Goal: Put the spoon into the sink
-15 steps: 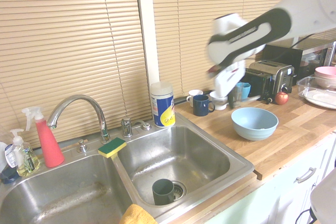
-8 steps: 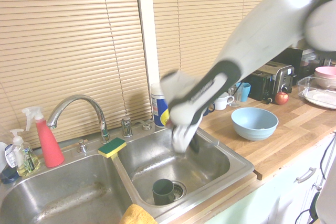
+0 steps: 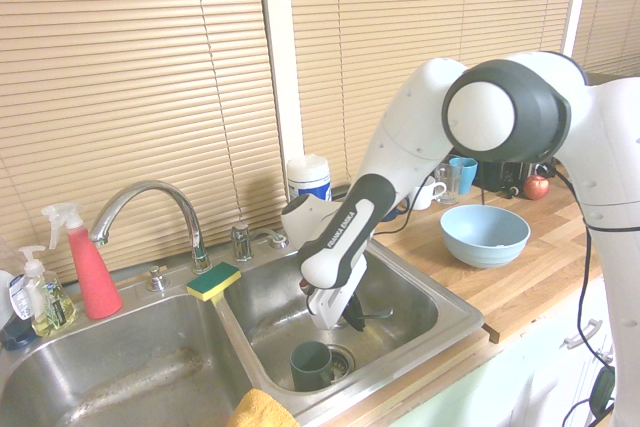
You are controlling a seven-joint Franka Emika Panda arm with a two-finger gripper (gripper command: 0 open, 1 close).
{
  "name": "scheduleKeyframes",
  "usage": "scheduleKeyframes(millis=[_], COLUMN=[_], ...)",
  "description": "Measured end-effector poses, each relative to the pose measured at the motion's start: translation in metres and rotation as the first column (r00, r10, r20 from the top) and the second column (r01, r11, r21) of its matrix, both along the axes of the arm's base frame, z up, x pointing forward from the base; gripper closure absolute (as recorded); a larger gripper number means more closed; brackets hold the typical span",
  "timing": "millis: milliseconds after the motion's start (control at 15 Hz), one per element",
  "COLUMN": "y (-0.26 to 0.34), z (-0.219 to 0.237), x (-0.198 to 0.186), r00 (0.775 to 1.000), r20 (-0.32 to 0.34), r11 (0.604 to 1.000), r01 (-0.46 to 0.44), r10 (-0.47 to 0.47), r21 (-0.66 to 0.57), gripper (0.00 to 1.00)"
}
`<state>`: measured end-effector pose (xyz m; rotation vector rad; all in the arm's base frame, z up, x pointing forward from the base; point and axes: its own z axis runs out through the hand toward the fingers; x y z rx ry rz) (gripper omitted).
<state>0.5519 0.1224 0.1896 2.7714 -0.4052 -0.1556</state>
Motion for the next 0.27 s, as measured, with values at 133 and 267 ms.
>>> scheduleKeyframes(millis=[133, 267], y=[-0.0043, -0.0084], z=[-0.0035, -0.0086], x=[0.0003, -0.0002], r00=[1.0, 1.0], r20=[-0.005, -0.014], r11=[1.0, 1.0], r01=[0.009, 0.014], r10=[-0.009, -0.014], r21=[-0.005, -0.01], gripper=[0.0, 0.0])
